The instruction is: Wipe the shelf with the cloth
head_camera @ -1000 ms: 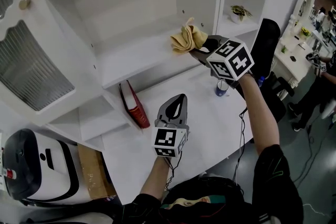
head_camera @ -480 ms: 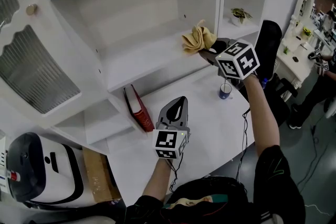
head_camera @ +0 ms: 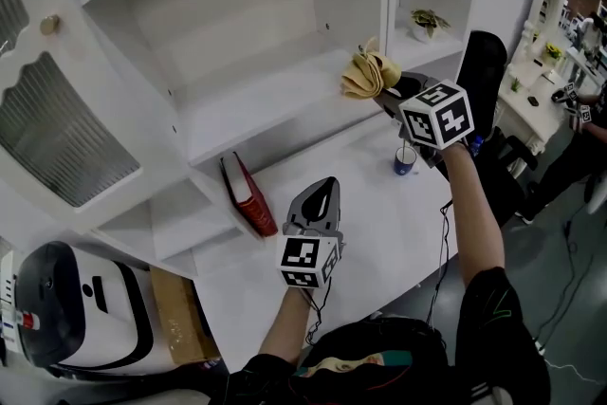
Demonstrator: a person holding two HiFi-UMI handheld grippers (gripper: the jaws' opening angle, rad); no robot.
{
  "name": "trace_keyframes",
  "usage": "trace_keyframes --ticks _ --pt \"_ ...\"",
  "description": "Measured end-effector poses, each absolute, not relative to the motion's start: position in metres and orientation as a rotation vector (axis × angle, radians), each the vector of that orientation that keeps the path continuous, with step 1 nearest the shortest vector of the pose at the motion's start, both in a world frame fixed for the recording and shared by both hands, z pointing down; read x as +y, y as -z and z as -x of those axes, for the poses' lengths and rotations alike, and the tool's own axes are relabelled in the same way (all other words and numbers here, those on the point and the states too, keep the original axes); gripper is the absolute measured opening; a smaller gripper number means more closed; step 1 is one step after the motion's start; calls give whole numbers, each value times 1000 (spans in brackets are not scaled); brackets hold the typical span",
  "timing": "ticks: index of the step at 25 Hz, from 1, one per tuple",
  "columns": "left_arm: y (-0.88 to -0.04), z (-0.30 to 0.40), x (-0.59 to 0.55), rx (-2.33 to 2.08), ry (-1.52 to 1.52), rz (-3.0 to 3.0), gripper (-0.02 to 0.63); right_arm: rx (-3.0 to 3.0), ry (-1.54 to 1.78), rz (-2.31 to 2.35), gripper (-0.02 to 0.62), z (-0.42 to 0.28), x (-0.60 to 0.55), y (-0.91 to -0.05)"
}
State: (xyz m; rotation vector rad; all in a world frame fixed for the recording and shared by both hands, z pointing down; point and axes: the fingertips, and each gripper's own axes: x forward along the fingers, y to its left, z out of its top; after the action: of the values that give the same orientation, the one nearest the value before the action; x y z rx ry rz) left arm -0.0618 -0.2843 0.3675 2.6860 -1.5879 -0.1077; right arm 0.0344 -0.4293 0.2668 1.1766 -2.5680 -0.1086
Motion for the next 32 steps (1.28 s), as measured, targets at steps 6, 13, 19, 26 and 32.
trace_keyframes --ticks 6,13,19,26,32 --pt "-370 59 -286 -1592 67 -2693 -2 -2634 57 -1219 129 -48 -415 -276" --pt "-368 49 -291 -1600 -9 -2724 -2 -2688 -49 -1359 123 -91 -391 -299" --pt "-354 36 -300 -1634 -22 -2743 -2 -2709 -98 -1414 123 -116 -366 -338" --pt "-365 22 -307 -1786 84 -2629 -2 -2665 -143 -1526 124 -149 -341 -390" --pt "-414 9 -298 -1820 122 -2426 -2 -2640 -144 -1558 124 -166 -320 -434"
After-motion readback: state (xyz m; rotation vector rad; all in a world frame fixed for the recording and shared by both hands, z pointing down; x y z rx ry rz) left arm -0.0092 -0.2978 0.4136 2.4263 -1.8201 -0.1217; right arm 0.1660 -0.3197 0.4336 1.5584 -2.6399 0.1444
